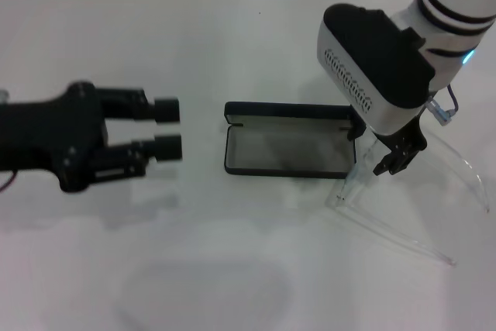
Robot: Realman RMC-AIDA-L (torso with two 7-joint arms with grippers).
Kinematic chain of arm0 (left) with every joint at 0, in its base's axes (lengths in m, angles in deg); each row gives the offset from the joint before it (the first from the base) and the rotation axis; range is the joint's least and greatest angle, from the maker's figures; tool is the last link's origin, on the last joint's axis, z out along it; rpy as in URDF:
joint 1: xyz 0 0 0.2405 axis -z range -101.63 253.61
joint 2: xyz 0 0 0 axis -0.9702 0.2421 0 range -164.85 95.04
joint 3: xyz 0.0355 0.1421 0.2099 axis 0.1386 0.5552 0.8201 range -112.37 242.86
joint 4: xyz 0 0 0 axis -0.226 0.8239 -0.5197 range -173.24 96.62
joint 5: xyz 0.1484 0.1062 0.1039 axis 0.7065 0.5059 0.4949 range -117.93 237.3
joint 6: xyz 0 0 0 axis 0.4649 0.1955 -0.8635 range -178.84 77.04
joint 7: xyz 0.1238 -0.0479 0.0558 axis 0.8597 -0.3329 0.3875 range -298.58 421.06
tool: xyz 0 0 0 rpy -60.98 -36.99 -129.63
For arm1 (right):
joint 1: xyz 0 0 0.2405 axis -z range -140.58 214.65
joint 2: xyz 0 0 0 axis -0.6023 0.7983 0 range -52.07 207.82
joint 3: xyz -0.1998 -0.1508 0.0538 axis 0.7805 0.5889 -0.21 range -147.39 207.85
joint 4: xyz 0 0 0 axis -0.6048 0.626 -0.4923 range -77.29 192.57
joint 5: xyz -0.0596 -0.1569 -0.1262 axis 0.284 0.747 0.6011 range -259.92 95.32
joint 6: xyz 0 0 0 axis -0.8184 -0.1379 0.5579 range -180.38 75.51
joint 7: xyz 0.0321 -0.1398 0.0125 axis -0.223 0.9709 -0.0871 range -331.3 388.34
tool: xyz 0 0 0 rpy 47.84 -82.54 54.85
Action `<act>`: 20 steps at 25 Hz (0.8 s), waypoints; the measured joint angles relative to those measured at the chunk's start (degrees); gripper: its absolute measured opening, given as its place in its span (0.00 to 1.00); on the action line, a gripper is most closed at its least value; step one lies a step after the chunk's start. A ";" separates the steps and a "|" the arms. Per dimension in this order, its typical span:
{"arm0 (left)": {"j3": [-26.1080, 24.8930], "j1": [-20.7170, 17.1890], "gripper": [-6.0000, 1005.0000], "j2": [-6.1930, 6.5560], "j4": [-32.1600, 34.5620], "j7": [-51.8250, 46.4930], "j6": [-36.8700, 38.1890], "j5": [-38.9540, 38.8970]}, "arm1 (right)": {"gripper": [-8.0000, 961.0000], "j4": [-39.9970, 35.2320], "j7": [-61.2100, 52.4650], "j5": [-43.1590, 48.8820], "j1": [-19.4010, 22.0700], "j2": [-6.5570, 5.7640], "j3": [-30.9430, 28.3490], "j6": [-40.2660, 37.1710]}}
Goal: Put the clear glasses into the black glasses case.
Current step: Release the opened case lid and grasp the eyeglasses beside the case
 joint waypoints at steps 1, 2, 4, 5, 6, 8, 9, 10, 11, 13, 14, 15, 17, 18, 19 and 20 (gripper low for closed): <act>0.57 -0.03 0.46 -0.04 -0.77 0.64 0.04 0.34 | 0.61 0.20 0.00 -0.21 0.06 -0.01 0.35 0.19; 0.86 -0.06 0.46 -0.11 -1.58 1.14 0.09 0.53 | 0.61 0.45 0.00 -0.49 0.12 -0.01 0.66 0.31; 1.09 -0.10 0.46 -0.19 -2.89 1.85 0.18 0.71 | 0.61 0.88 0.00 -1.09 0.19 -0.01 1.20 0.49; 1.10 -0.12 0.46 -0.20 -3.42 2.07 0.21 0.72 | 0.61 0.96 -0.04 -1.24 0.27 -0.01 1.60 0.64; 1.09 -0.12 0.46 -0.21 -3.85 2.27 0.22 0.73 | 0.61 0.98 -0.13 -1.26 0.34 -0.01 1.94 0.78; 0.94 -0.12 0.46 -0.26 -4.23 2.44 0.25 0.75 | 0.61 1.08 -0.33 -1.29 0.62 0.01 2.55 1.15; 0.84 -0.12 0.46 -0.30 -4.28 2.45 0.25 0.75 | 0.61 1.17 -0.36 -1.32 0.68 0.00 2.59 1.28; 0.75 -0.15 0.46 -0.34 -4.29 2.47 0.24 0.75 | 0.61 1.43 -0.37 -1.50 0.72 0.01 2.62 1.40; 0.66 -0.18 0.46 -0.40 -4.31 2.49 0.21 0.75 | 0.61 1.66 -0.38 -1.64 0.73 0.01 2.62 1.52; 0.63 -0.19 0.46 -0.46 -4.33 2.52 0.15 0.75 | 0.61 2.28 -0.39 -1.83 0.73 0.00 2.64 1.80; 0.61 -0.20 0.46 -0.53 -4.34 2.53 0.13 0.74 | 0.61 2.47 -0.39 -1.83 0.73 0.00 2.70 1.87; 0.60 -0.19 0.46 -0.56 -4.35 2.54 0.13 0.74 | 0.61 2.58 -0.43 -1.84 0.73 0.00 2.86 1.96; 0.55 -0.20 0.46 -0.65 -4.37 2.55 0.10 0.72 | 0.61 2.82 -0.53 -1.86 0.73 0.00 3.30 2.14; 0.53 -0.20 0.46 -0.66 -4.37 2.55 0.06 0.71 | 0.61 3.02 -0.57 -1.86 0.73 0.00 3.47 2.31; 0.50 -0.20 0.46 -0.69 -4.38 2.55 0.02 0.68 | 0.61 3.17 -0.58 -1.87 0.73 0.00 3.55 2.43; 0.48 -0.20 0.46 -0.72 -4.39 2.56 -0.01 0.65 | 0.61 3.31 -0.59 -1.87 0.73 -0.01 3.56 2.54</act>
